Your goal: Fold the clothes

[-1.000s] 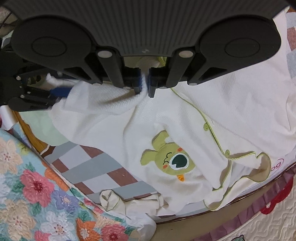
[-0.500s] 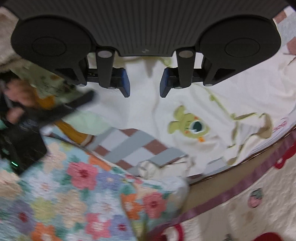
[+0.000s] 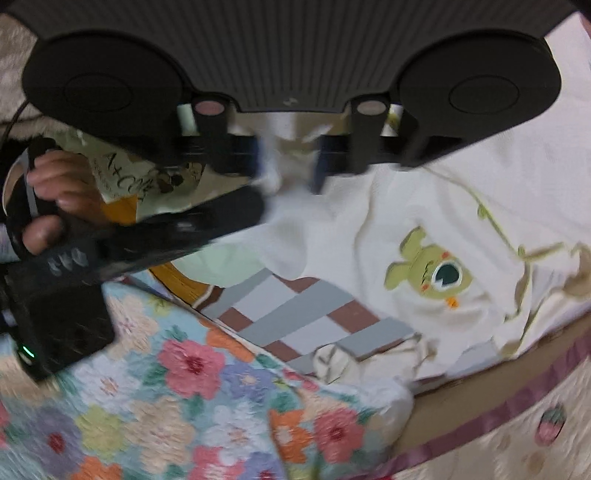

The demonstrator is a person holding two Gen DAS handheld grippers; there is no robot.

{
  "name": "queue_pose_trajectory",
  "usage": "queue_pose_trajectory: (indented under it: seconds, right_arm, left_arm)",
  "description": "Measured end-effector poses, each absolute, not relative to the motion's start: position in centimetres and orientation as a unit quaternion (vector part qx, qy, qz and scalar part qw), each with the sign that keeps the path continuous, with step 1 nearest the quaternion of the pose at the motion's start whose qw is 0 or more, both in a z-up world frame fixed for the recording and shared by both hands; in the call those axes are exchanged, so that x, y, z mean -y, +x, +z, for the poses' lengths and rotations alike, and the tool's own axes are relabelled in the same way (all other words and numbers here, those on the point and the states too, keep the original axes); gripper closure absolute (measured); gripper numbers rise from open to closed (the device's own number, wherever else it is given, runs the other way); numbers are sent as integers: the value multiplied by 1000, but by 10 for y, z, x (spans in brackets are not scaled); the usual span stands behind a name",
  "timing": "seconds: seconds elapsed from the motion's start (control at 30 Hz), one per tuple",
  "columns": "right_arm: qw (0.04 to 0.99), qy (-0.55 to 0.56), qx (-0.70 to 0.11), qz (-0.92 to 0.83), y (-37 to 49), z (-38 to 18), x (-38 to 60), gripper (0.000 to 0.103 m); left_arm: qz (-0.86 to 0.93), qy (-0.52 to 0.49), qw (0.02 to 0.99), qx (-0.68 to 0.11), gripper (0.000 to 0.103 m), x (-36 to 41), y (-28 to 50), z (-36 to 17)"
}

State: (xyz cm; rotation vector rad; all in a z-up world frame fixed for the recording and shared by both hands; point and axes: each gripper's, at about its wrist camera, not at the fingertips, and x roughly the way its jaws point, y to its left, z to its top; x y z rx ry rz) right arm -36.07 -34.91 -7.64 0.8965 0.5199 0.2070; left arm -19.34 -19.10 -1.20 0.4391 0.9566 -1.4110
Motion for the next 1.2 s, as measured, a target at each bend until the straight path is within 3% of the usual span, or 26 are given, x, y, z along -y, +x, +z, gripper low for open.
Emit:
queue_pose_trajectory:
  seconds: [0.03, 0.1, 0.17, 0.23, 0.33, 0.4, 0.6, 0.63, 0.67, 0.7, 0.87, 0.97, 1.2]
  right_arm:
    - [881, 387, -258, 84, -368, -72, 347, 96]
    - [912, 295, -281, 49, -380, -65, 342, 92]
    - [931, 123, -345, -20, -391, -71, 322, 79]
    - [919, -3, -389, -63, -400, -87, 304, 77]
    - [897, -89, -425, -78, -415, -111, 286, 71]
    - [894, -80, -434, -71, -420, -119, 281, 62]
    - [901, -75, -412, -115, -406, -137, 292, 62]
    - [902, -64, -409, -120, -401, -141, 298, 63]
    - [904, -52, -406, -125, -395, -145, 305, 75]
    - [908, -29, -397, -128, -393, -144, 312, 102]
    - [936, 210, -265, -95, -439, -74, 360, 101]
    - [927, 289, -222, -91, -479, -52, 376, 101]
    - [887, 317, -304, -141, -497, -114, 368, 102]
  left_arm:
    - [-613, 191, 644, -416, 100, 189, -192, -12]
    - [-606, 195, 658, -402, 100, 184, -193, -8]
    - [-604, 189, 665, -397, 100, 177, -193, -5]
    - [-604, 178, 668, -396, 100, 171, -192, -2]
    - [-603, 183, 672, -389, 100, 170, -195, 2]
    - [-601, 183, 674, -388, 100, 170, -196, 4]
    - [-600, 171, 674, -396, 100, 168, -192, 6]
    - [-602, 165, 672, -398, 100, 167, -191, 7]
    - [-605, 160, 670, -401, 100, 166, -189, 7]
    - [-606, 156, 665, -407, 100, 165, -187, 8]
    - [-644, 138, 615, -432, 100, 161, -182, 24]
    - [-656, 133, 579, -466, 100, 161, -183, 24]
    - [-641, 208, 497, -547, 99, 184, -202, -18]
